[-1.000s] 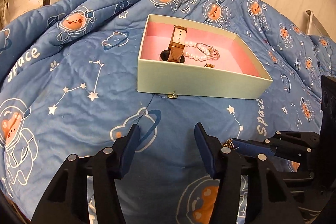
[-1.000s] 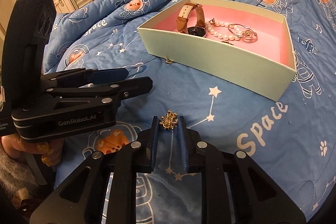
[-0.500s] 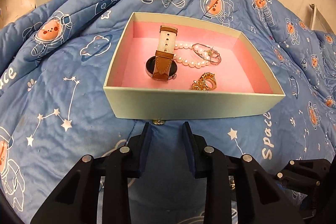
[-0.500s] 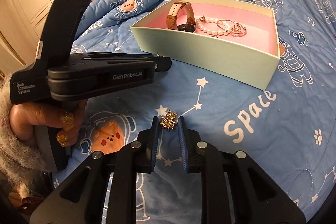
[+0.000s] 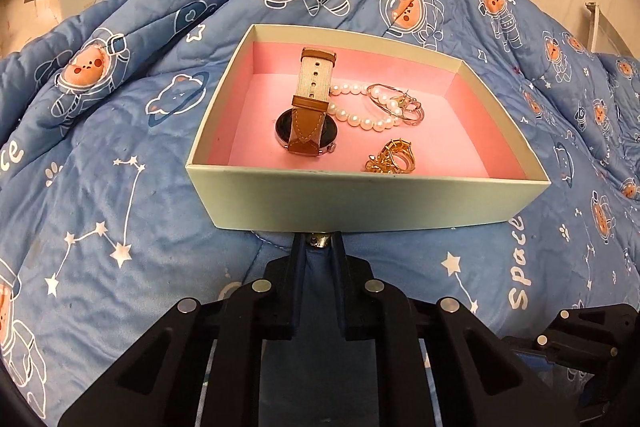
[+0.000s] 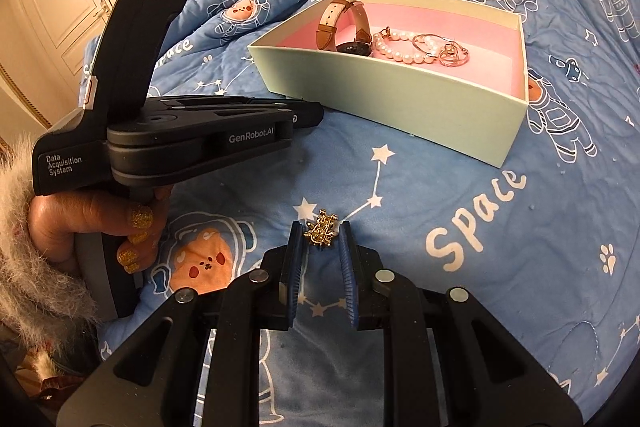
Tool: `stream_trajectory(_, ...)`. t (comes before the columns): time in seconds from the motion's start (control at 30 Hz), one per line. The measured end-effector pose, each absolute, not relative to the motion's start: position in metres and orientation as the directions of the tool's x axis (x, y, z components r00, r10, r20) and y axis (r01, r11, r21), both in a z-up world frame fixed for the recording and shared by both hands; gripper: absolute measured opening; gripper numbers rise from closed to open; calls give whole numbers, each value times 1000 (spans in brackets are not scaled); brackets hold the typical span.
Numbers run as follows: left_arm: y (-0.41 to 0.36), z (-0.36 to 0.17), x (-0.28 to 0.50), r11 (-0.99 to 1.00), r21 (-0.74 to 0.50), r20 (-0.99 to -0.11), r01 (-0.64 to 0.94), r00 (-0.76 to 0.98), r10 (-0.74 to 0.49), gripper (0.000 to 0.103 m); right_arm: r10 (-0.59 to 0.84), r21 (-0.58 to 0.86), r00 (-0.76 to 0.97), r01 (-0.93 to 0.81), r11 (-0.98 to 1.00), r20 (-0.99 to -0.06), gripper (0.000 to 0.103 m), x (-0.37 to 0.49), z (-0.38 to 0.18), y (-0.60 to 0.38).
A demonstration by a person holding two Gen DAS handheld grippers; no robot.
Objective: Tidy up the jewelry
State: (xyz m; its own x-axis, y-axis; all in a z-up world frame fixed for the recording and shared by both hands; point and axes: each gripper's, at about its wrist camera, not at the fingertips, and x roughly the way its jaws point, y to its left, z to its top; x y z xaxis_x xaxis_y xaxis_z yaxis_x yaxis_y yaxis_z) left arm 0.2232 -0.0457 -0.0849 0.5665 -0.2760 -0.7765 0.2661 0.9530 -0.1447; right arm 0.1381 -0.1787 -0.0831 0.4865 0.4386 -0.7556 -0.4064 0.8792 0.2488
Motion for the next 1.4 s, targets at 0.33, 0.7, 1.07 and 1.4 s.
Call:
stream_trajectory(0.33, -40, -80, 207, 948, -180, -767, 262, 566, -302, 12, 437, 248, 488, -405, 880, -756, 19, 137, -82, -178)
stream_trajectory(0.7, -43, -75, 169, 948, -170, -762, 270, 574, -300, 12, 435, 248, 491, -399, 883, -755, 19, 133, -79, -183)
stream_trajectory(1.07, -40, -69, 150, 946, -191, -752, 261, 581, -312, 12, 418, 244, 509, -375, 894, -753, 19, 131, -76, -195)
stream_trajectory(1.4, -46, -58, 139, 934, -207, -736, 290, 582, -344, 12, 435, 270, 519, -364, 891, -736, 19, 135, -64, -208)
